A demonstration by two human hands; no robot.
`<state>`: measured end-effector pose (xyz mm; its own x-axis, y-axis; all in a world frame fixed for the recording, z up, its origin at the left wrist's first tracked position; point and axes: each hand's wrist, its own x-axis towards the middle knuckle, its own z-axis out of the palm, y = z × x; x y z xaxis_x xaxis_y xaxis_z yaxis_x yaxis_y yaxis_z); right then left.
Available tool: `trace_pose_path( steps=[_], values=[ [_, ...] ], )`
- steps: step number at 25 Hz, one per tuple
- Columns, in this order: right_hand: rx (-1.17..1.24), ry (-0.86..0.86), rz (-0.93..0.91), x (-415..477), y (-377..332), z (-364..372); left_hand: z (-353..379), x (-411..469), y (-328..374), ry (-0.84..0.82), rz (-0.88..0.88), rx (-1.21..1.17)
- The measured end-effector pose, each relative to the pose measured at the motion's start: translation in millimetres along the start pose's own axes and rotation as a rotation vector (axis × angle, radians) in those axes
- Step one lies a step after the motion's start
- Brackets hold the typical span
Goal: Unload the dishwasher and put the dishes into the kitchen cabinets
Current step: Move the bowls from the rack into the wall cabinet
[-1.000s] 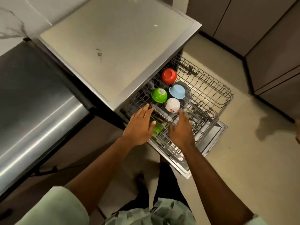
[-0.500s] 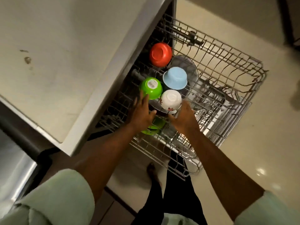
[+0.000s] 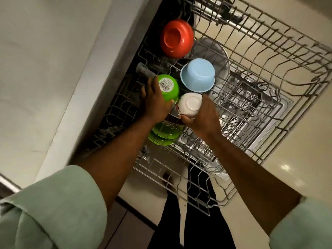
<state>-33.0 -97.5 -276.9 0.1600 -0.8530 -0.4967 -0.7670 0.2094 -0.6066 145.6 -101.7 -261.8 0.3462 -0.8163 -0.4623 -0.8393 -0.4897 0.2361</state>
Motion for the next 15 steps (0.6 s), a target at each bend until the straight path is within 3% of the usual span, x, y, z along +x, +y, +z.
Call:
trace_pose_path(
  steps=[7,15],
  values=[
    [0.052,0.048,-0.043,-12,-2,-10,-8,-20,-5,0.134,0.026,-0.019],
    [0.109,0.060,-0.055,-71,-31,-23,-27,-114,-26,0.230,-0.035,-0.188]
  ],
)
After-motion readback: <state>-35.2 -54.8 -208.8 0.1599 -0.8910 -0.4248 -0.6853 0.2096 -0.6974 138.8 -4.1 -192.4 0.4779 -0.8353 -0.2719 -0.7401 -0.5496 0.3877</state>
